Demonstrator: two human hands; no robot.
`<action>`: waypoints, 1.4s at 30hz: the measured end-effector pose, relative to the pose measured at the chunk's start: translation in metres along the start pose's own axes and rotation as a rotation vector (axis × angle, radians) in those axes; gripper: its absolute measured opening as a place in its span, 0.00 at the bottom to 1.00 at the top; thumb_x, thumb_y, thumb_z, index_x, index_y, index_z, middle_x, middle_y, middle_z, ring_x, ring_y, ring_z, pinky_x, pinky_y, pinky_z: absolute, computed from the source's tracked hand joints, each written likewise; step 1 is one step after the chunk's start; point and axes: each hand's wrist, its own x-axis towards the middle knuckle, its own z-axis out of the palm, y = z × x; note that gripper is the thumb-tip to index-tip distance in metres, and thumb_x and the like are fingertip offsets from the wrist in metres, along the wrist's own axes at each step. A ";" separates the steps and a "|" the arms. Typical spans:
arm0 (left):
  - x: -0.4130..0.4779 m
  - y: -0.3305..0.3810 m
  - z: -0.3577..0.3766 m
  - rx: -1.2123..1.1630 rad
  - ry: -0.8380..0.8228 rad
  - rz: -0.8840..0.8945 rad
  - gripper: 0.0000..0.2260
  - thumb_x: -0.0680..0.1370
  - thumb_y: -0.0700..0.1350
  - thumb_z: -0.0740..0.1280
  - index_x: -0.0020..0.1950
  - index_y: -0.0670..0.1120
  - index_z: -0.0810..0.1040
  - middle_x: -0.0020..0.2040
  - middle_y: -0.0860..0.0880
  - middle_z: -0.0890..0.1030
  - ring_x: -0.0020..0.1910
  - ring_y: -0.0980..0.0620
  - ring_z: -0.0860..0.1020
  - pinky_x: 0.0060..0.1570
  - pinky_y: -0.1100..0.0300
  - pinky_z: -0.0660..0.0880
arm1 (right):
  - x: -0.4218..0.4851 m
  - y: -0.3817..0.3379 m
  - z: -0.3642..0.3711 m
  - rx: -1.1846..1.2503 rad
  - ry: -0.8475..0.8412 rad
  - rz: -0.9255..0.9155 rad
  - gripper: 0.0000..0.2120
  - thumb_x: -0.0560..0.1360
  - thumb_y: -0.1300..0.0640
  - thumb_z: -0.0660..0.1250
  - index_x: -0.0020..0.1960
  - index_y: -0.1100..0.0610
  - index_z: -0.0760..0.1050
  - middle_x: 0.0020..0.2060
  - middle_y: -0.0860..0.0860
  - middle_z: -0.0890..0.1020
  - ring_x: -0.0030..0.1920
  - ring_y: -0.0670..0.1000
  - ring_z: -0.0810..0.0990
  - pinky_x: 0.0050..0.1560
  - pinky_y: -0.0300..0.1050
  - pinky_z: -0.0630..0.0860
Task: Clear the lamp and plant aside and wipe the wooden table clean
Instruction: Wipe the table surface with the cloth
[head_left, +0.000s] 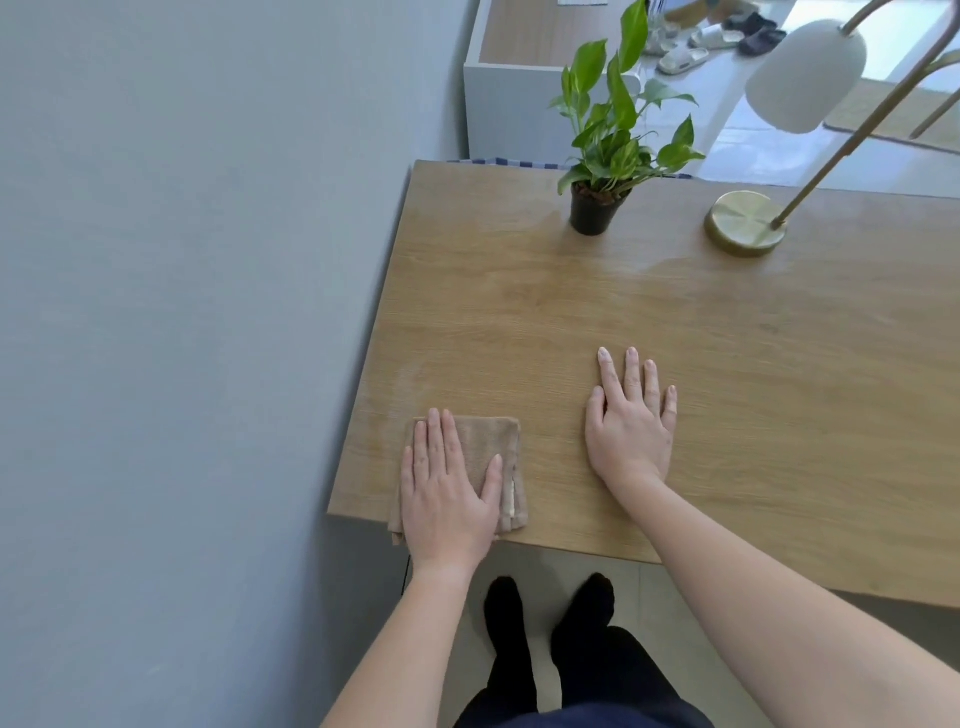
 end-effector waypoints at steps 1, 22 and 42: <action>-0.006 -0.013 0.000 0.009 0.011 -0.015 0.39 0.86 0.69 0.44 0.88 0.45 0.41 0.88 0.47 0.44 0.87 0.50 0.43 0.86 0.48 0.47 | 0.000 0.000 0.000 0.002 0.002 0.000 0.27 0.87 0.42 0.43 0.86 0.36 0.43 0.86 0.44 0.45 0.86 0.49 0.42 0.85 0.56 0.38; 0.003 -0.069 -0.002 0.068 0.014 -0.165 0.41 0.86 0.65 0.49 0.87 0.37 0.44 0.88 0.38 0.47 0.87 0.41 0.48 0.85 0.43 0.50 | 0.016 -0.084 0.017 -0.037 -0.079 -0.107 0.28 0.86 0.41 0.42 0.84 0.34 0.37 0.86 0.45 0.41 0.86 0.54 0.37 0.84 0.62 0.35; 0.277 -0.022 -0.043 0.041 -0.037 0.033 0.39 0.86 0.64 0.44 0.87 0.38 0.44 0.88 0.39 0.46 0.88 0.44 0.44 0.86 0.49 0.42 | 0.023 -0.085 0.026 -0.055 -0.035 -0.103 0.29 0.86 0.42 0.46 0.85 0.35 0.43 0.86 0.47 0.44 0.86 0.56 0.40 0.84 0.62 0.37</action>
